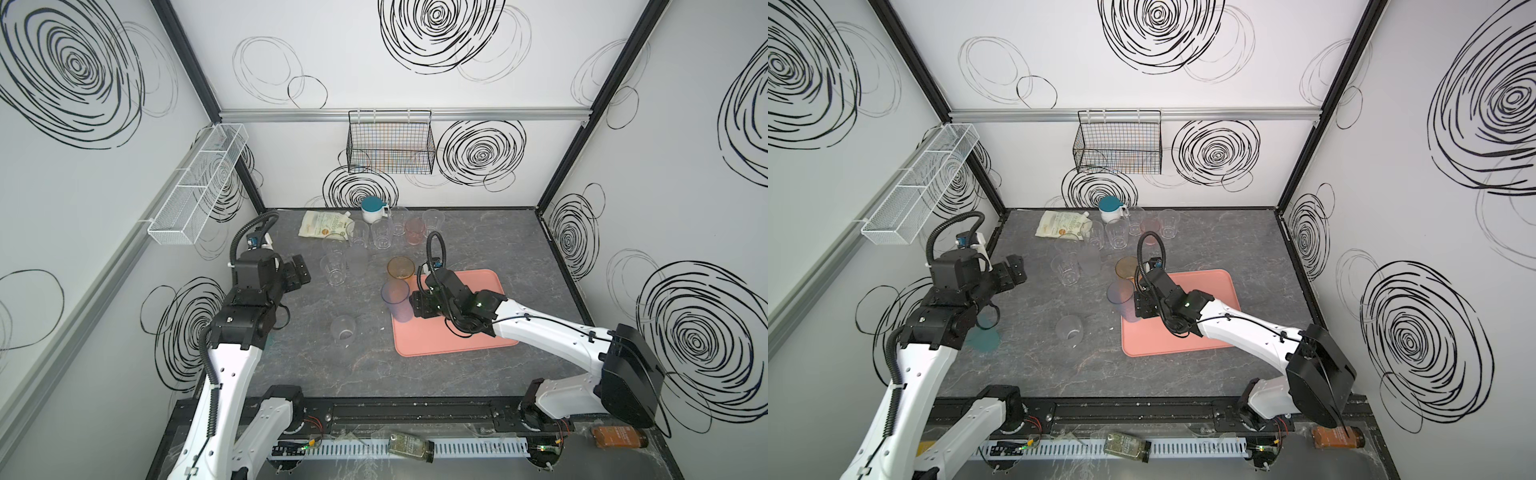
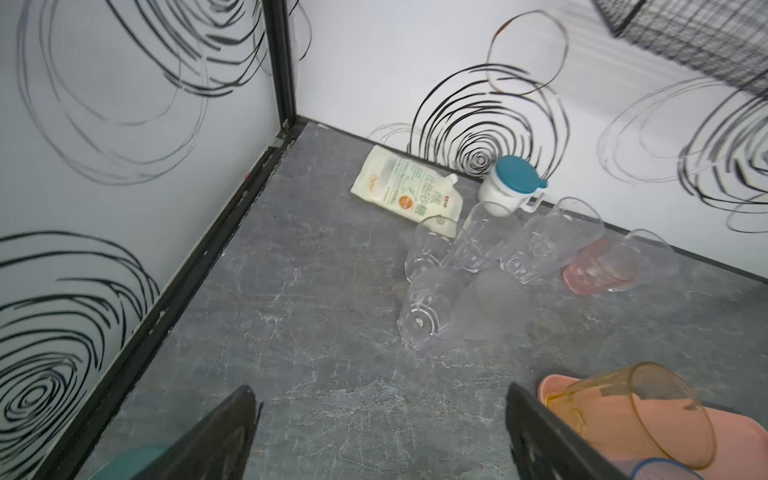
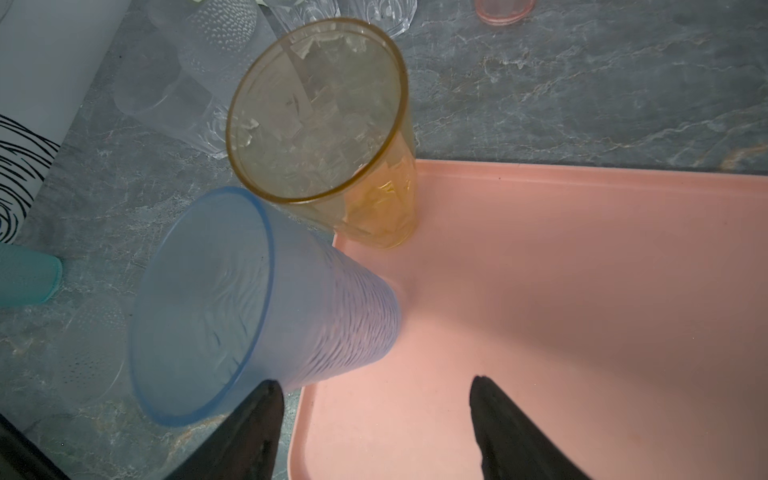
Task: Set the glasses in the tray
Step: 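Move the left gripper down to the teal glass and close on it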
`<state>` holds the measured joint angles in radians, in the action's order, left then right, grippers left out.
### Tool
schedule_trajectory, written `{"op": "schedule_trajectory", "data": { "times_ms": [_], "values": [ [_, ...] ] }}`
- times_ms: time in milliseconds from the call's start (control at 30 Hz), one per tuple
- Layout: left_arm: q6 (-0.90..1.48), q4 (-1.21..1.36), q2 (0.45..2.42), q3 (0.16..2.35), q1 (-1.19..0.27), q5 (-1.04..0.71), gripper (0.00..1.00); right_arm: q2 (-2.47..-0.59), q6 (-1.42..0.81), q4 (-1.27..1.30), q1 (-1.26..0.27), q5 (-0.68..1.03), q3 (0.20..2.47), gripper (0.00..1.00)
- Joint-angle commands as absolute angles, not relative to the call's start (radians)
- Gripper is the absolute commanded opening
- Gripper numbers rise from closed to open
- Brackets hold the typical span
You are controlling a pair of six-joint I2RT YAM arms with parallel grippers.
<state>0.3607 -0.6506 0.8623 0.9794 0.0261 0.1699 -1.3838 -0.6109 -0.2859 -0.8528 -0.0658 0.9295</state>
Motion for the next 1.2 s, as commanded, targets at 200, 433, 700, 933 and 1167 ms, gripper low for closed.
{"op": "schedule_trajectory", "data": {
  "times_ms": [200, 433, 700, 933, 1167],
  "values": [
    [0.584, -0.739, 0.885, 0.858, 0.226, 0.232, 0.96, -1.344, -0.562, -0.286, -0.828, -0.080, 0.913, 0.76],
    [0.645, -0.710, 0.924, 0.814, 0.300, 0.204, 0.96, -1.241, -0.557, -0.252, -0.789, -0.062, 0.849, 0.76],
    [0.667, -0.623, 0.992, 0.737, 0.369, 0.105, 0.97, -1.180, -0.549, -0.216, -0.780, -0.047, 0.804, 0.76],
    [0.646, -0.533, 1.020, 0.652, 0.404, 0.079, 0.86, -1.191, -0.547, -0.220, -0.779, -0.048, 0.809, 0.76],
    [0.624, -0.505, 0.999, 0.640, 0.392, 0.070, 0.56, -1.220, -0.585, -0.202, -0.781, -0.027, 0.805, 0.76]
  ]
}}
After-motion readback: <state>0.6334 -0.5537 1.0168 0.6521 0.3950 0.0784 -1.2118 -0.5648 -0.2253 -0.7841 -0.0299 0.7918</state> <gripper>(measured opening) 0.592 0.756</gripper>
